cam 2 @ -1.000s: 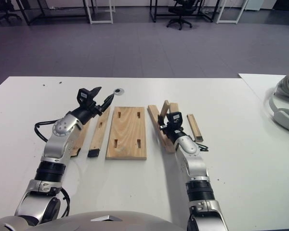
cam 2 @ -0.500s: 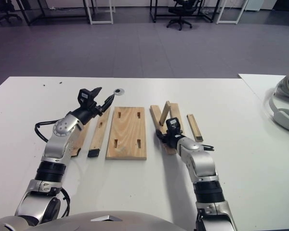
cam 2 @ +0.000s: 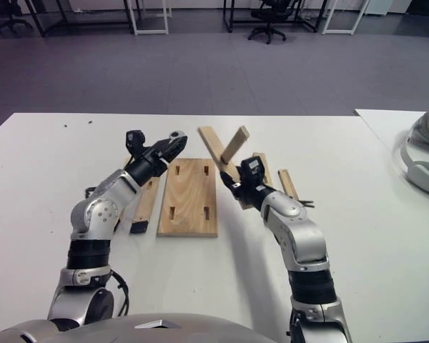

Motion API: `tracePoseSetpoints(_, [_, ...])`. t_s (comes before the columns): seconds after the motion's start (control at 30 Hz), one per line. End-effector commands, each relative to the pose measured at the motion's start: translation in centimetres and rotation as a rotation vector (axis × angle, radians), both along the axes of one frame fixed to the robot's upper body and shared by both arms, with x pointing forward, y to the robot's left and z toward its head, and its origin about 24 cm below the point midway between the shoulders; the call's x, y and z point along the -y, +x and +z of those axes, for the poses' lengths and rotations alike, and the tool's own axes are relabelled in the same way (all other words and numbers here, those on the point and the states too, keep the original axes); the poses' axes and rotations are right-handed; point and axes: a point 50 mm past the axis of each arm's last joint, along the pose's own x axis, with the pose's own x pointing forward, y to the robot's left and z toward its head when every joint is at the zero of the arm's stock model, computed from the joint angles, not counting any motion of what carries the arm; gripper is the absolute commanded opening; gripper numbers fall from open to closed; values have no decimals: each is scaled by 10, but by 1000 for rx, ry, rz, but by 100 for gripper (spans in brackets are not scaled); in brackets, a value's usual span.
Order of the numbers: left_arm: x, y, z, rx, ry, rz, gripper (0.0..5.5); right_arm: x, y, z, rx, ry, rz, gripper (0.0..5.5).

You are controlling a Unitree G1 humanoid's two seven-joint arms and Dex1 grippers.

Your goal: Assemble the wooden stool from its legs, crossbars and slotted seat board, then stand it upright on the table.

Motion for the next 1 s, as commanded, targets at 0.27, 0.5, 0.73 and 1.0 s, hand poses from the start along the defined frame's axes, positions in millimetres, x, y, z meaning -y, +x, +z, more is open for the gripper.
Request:
tracePoseSetpoints(0.27, [3,-6,40,-39,-292,-111,316,-21,-12,23,176,32,191,207])
tracePoseSetpoints(0.5, [-1,-8,34,-74,-299,-93,205,-24,-16,23,202,18,220,207])
tracePoseSetpoints(0.73, [-8,-15,27,-89,-268,-69,106,-25,-16,24,223,14,208,207])
tracePoseSetpoints(1.0, [-64,-51,37,58,-140,325,102,-3,-31,2,135,-61,93,297])
